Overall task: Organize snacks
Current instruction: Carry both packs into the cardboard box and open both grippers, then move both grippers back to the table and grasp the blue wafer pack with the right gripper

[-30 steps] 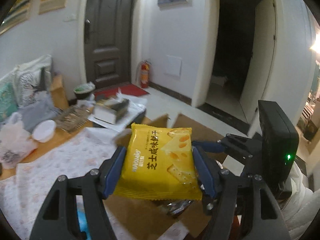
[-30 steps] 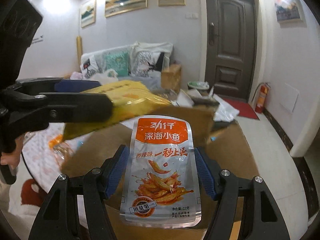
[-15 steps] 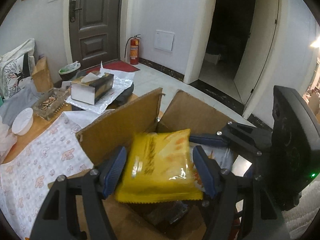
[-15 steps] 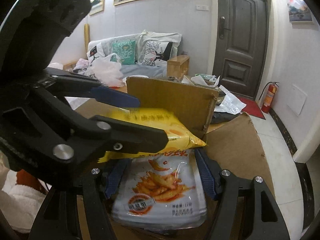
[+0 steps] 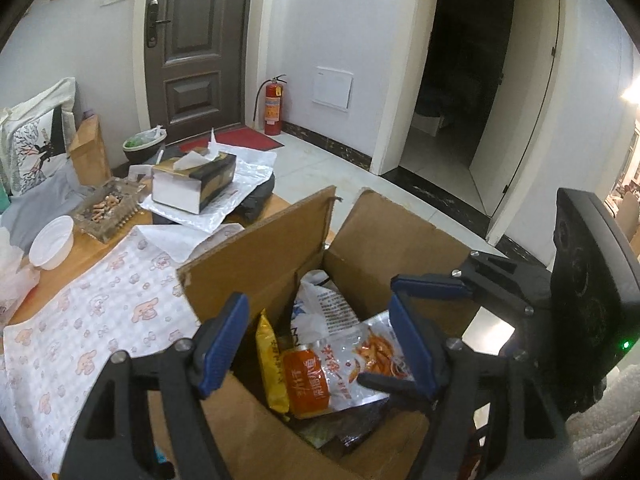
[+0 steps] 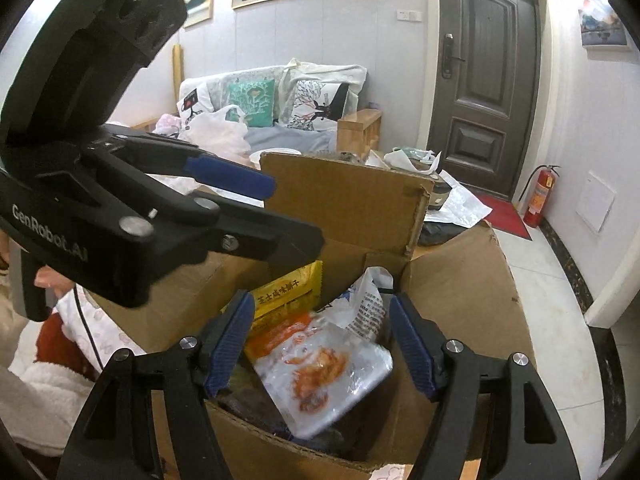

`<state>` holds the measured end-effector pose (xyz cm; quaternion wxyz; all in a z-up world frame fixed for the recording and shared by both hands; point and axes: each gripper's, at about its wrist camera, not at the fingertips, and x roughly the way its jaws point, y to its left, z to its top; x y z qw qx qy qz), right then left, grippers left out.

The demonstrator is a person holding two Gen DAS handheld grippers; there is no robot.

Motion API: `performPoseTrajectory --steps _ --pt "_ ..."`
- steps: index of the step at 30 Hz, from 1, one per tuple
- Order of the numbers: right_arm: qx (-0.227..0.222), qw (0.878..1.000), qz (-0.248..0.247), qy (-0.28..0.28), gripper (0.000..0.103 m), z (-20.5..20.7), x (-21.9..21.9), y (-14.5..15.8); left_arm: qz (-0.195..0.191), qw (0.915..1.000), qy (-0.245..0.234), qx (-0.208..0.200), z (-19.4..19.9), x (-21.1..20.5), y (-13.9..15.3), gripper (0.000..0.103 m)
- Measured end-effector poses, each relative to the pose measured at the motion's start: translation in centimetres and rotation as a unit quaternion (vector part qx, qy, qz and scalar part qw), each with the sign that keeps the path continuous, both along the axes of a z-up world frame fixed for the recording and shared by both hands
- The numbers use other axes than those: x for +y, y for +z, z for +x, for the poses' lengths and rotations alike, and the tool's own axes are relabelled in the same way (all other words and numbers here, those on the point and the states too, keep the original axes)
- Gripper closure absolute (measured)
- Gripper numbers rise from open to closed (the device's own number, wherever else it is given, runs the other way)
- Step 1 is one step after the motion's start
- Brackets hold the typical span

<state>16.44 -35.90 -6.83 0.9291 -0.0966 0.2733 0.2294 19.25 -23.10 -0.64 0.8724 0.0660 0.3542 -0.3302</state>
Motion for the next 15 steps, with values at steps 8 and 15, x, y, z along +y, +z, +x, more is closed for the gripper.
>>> performPoseTrajectory --steps 8,15 --pt "-0.012 1.000 -0.006 -0.007 0.036 -1.0 1.3 1.9 -0.022 0.9992 0.026 -0.021 -2.4 4.2 1.9 0.033" --pt "-0.029 0.999 -0.003 0.023 0.036 -3.8 5.9 4.4 -0.038 0.9942 0.089 -0.047 -6.2 12.0 3.5 0.031"
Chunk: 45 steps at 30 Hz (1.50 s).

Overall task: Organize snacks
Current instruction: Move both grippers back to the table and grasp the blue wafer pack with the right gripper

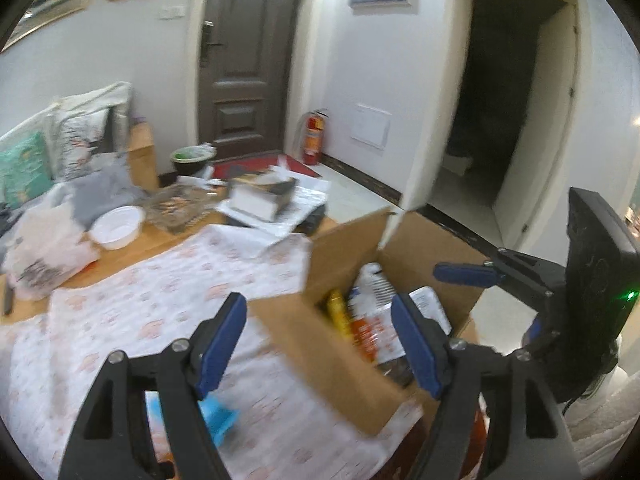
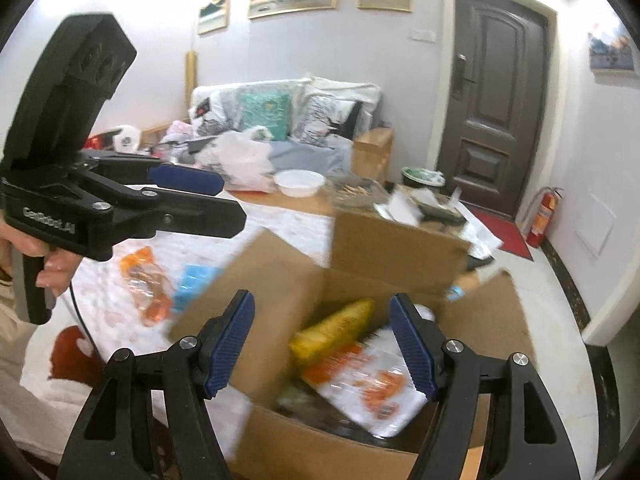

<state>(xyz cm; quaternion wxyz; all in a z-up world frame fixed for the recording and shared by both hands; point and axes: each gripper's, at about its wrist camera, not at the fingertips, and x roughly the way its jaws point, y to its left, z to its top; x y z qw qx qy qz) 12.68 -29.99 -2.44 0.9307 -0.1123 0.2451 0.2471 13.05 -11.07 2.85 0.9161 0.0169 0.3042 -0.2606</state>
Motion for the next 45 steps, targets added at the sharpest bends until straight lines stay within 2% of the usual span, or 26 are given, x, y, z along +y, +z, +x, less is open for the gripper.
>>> performPoseTrajectory --steps 7,12,16,19,24,28,29,30,31,40,41,43,45 --pt "0.013 0.997 0.004 0.080 0.036 -1.8 8.3 0.6 -0.001 0.9962 0.086 -0.007 -3.7 9.6 -1.0 0.030" --pt "0.050 0.992 -0.006 0.120 0.036 -1.8 14.8 -1.2 -0.017 0.9903 0.137 0.012 -5.6 16.2 -3.6 0.029" --pt "0.091 0.989 -0.005 0.117 0.036 -0.6 18.8 -3.7 -0.037 0.9864 0.156 0.040 -5.9 19.8 -6.9 0.028" --pt "0.113 0.988 -0.009 0.101 0.036 0.6 20.3 -5.8 -0.049 0.9840 0.160 0.063 -5.2 20.9 -9.3 0.028" --pt "0.125 0.991 -0.036 0.042 0.036 3.5 21.6 -9.6 -0.073 0.9790 0.158 0.105 -3.1 22.0 -13.4 0.028" --pt "0.150 0.988 -0.041 0.003 0.035 6.5 21.4 -12.0 -0.086 0.9761 0.154 0.127 -1.0 21.9 -15.5 0.028" --pt "0.155 0.987 -0.043 -0.005 0.032 7.2 21.3 -12.7 -0.088 0.9754 0.154 0.131 -0.4 21.8 -15.7 0.028" --pt "0.145 0.988 -0.047 -0.012 0.025 7.4 21.3 -12.8 -0.091 0.9745 0.154 0.136 0.2 21.8 -16.1 0.029" --pt "0.137 0.989 -0.050 -0.018 0.025 7.8 21.3 -13.0 -0.093 0.9738 0.153 0.140 0.6 21.8 -16.4 0.029" --pt "0.162 0.986 -0.042 -0.012 0.025 10.1 21.4 -14.1 -0.104 0.9718 0.147 0.152 2.8 21.4 -17.5 0.028" --pt "0.167 0.985 -0.042 -0.009 0.027 10.3 21.5 -14.3 -0.105 0.9717 0.147 0.153 2.9 21.4 -17.6 0.029" --pt "0.178 0.983 -0.039 -0.003 0.038 10.5 21.7 -14.5 -0.109 0.9713 0.147 0.153 2.9 21.5 -17.5 0.029" --pt "0.180 0.983 -0.042 0.001 0.041 10.4 21.9 -14.6 -0.111 0.9709 0.146 0.154 2.7 21.5 -17.4 0.028"
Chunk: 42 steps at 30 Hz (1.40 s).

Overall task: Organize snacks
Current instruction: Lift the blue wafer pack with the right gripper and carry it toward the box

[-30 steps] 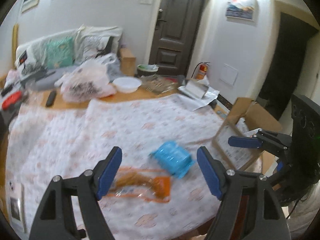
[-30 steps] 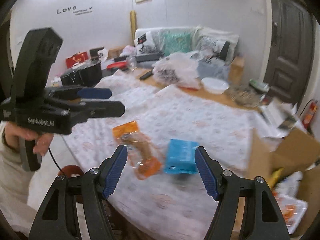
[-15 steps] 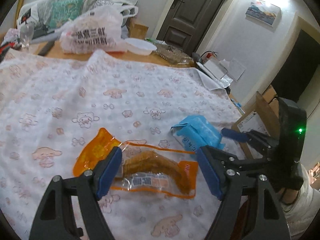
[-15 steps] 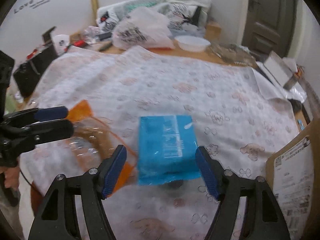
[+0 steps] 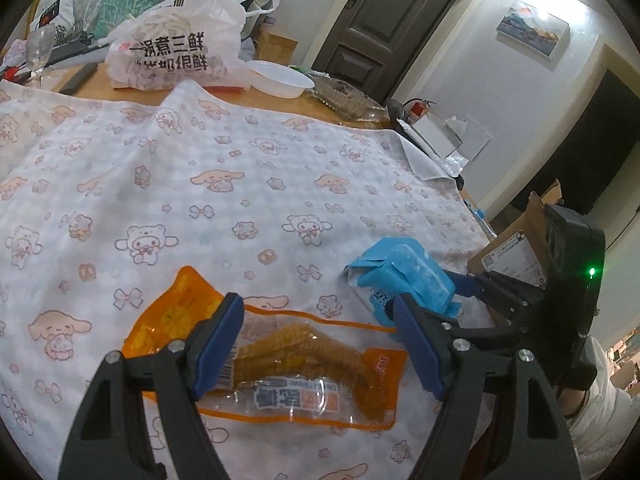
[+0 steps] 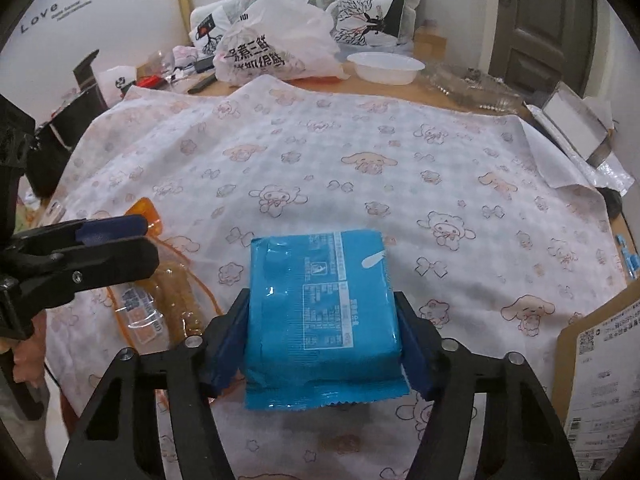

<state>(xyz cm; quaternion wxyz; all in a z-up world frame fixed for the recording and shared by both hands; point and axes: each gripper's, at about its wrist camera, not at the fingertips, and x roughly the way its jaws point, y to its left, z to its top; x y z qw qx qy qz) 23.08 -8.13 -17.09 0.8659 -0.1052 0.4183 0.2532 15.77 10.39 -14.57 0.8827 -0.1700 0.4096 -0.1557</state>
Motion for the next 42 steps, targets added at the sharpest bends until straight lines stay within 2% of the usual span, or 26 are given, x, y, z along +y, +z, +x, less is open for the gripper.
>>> performPoseTrajectory --steps 3,10,17,22,25,29,33,37,42 --pt "-0.014 1.000 -0.012 0.002 0.042 -0.8 0.4 0.1 0.001 1.0000 0.000 -0.002 -0.4 -0.1 0.3 0.029" --pt "-0.040 0.999 0.014 0.005 0.042 -2.8 0.1 2.2 -0.021 0.9995 -0.012 -0.021 -2.1 -0.6 2.2 0.029" --pt "-0.076 0.994 0.071 0.044 0.042 -6.8 0.2 5.9 -0.069 0.9957 -0.043 -0.044 -4.1 -1.9 5.0 0.028" --pt "-0.113 0.985 0.109 0.077 0.042 -10.1 0.1 8.7 -0.115 0.9897 -0.060 -0.060 -6.0 -2.4 7.0 0.029" --pt "-0.136 0.980 0.117 0.092 0.042 -12.1 0.1 10.0 -0.131 0.9869 -0.065 -0.069 -7.2 -2.6 8.1 0.041" --pt "-0.156 0.975 0.116 0.109 0.042 -14.4 -0.1 11.1 -0.115 0.9877 -0.062 -0.086 -9.0 -3.1 9.6 0.051" --pt "-0.160 0.974 0.112 0.117 0.042 -15.5 -0.7 11.7 -0.042 0.9899 -0.061 -0.121 -11.3 -4.9 11.9 0.055" --pt "-0.178 0.970 0.114 0.115 0.042 -16.6 -2.0 12.8 0.013 0.9860 -0.067 -0.152 -12.7 -7.2 13.9 0.056" --pt "-0.192 0.967 0.130 0.100 0.042 -17.1 -4.9 14.1 0.051 0.9803 -0.085 -0.171 -12.7 -10.7 16.1 0.056"
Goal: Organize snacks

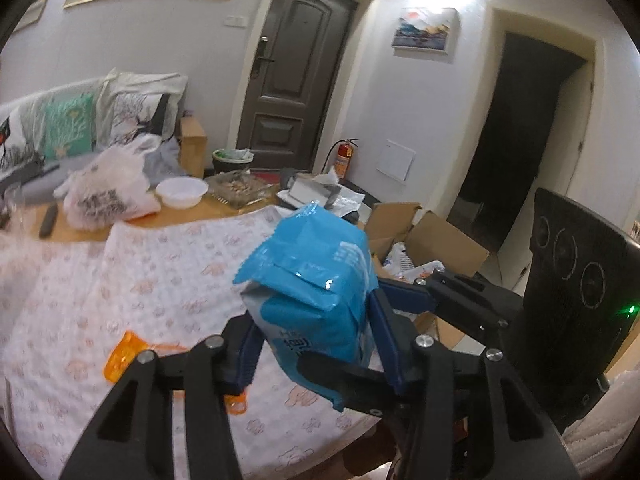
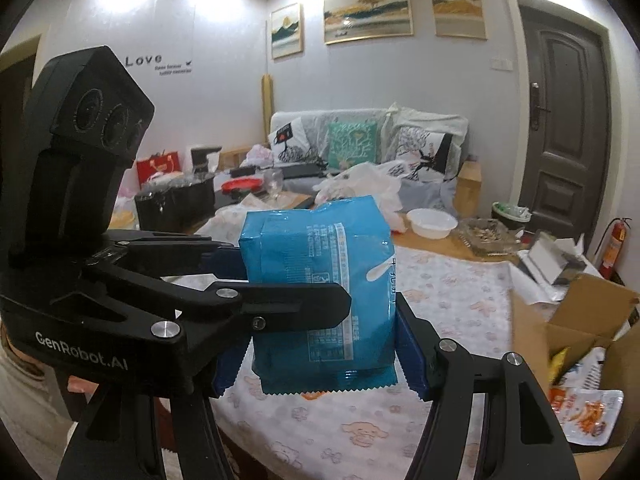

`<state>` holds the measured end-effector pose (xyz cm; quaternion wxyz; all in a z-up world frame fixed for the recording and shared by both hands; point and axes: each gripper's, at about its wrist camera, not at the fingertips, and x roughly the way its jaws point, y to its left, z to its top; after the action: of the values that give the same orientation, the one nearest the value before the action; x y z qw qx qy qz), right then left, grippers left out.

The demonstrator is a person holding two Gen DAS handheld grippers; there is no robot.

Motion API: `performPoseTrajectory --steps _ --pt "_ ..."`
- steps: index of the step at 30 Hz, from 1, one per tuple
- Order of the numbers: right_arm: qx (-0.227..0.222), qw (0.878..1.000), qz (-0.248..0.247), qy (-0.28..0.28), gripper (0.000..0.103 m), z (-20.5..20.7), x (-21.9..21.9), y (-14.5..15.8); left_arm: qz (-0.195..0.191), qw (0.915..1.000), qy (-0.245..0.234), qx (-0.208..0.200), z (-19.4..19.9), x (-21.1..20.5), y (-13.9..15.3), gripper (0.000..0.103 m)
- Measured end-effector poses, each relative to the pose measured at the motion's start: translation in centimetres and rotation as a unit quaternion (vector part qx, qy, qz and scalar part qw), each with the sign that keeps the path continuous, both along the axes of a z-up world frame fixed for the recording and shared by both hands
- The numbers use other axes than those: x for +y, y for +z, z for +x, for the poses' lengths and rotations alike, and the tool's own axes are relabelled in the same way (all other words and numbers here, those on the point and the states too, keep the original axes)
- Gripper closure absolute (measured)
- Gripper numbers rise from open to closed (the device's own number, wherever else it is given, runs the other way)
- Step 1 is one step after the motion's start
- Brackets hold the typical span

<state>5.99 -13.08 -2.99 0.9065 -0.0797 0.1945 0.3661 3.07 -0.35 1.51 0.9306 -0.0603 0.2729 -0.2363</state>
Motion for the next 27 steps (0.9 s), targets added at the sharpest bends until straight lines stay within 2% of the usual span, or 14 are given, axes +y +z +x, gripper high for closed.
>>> performPoseTrajectory --steps 11,20,27 --pt "-0.004 0.997 0.037 -0.069 0.042 1.8 -10.6 1.4 0.052 0.9963 -0.068 -0.008 3.7 -11.0 2.1 0.056" --pt "0.030 0.989 0.057 -0.135 0.042 5.3 -19.8 -0.8 0.078 0.9880 -0.131 0.024 8.8 -20.0 0.1 0.056" --pt "0.061 0.984 0.039 -0.160 0.042 8.4 -23.2 -2.7 0.089 0.9813 -0.160 0.061 12.4 -24.1 -2.5 0.056"
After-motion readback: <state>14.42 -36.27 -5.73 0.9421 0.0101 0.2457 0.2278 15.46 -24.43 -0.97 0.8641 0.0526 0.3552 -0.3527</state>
